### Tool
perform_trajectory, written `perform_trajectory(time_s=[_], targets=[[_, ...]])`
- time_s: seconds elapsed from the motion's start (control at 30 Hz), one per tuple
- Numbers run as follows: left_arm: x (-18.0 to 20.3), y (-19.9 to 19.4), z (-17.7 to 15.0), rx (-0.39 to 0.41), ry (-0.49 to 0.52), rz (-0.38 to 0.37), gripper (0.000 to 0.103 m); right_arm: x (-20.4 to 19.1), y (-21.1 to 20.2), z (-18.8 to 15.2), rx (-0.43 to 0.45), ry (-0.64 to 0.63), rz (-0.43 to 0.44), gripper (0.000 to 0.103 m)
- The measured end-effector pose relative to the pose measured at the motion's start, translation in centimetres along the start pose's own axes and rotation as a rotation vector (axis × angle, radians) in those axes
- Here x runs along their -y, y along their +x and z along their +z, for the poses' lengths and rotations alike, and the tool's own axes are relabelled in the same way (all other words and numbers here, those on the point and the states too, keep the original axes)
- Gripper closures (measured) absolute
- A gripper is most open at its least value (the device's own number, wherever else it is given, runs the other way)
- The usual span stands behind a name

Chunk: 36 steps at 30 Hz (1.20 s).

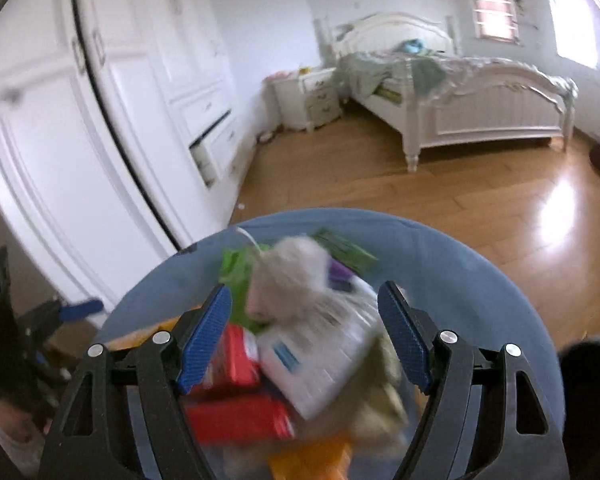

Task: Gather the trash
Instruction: 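Grasp the yellow snack wrapper with the left tool while the right tool grasps the white tissue, then carry both items over the black bin and open both tools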

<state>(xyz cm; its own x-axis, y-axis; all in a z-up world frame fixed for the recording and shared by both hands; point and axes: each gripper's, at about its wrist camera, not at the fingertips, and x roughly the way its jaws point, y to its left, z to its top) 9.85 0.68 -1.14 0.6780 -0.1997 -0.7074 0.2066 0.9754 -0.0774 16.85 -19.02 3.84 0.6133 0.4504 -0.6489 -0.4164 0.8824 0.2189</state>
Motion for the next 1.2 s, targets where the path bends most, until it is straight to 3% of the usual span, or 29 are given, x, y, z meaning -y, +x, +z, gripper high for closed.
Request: perform_trajectory(time_s=[0.03,0.17,0.2,0.23,0.3,0.4,0.47,0.57,0.7,0.93,1.2], targets=[[-0.3,0.9,-0.2,-0.020,-0.001,-0.013,0.036,-0.2,0.9,0.3,-0.020,-0.008,-0.007,0.028],[-2.0,2.8,-0.5,-0.049,-0.022,-0.013,0.052,-1.2,5.6,1.3,-0.131,-0.045,-0.097,0.029],[-2.1,3.2,-0.5,-0.055,-0.017,-0.010,0.065,-1.2,6.3,1.4,-0.149,-0.046,-0.104,0.040],[-2.5,3.5,-0.6,-0.065,-0.017,-0.010,0.072,-1.1,6.9,0.8,-0.171,-0.040,-0.100,0.054],[-3.1,4.1,-0.9,-0.090,-0.041,-0.032,0.073,-1.0,6.5,0.3,-0.155,-0.026,-0.072,0.061],[-4.2,4.0,-1.0,-0.084,-0.087,-0.018,0.073,-0.8,4.5,-0.1,-0.084,-0.001,-0.030,0.064],[-4.3,3.0,-1.0,-0.037,-0.106,-0.043,0.081,-0.5,1.5,-0.4,-0.008,0.022,0.012,0.064],[-4.1,1.1,-0.6,0.033,-0.130,-0.088,0.081,0.3,-3.8,-1.4,0.115,0.068,0.064,0.064],[-2.3,-1.0,0.8,0.097,-0.140,-0.135,0.081,1.9,-9.2,-2.6,0.220,0.122,0.069,0.064],[5.9,-3.1,5.1,0.192,-0.057,-0.290,0.081,6.3,-16.4,-6.8,0.377,0.191,-0.121,0.064],[16.2,-0.2,7.9,0.194,0.056,-0.411,0.081,13.0,-20.4,-10.2,0.424,0.269,-0.273,0.064]])
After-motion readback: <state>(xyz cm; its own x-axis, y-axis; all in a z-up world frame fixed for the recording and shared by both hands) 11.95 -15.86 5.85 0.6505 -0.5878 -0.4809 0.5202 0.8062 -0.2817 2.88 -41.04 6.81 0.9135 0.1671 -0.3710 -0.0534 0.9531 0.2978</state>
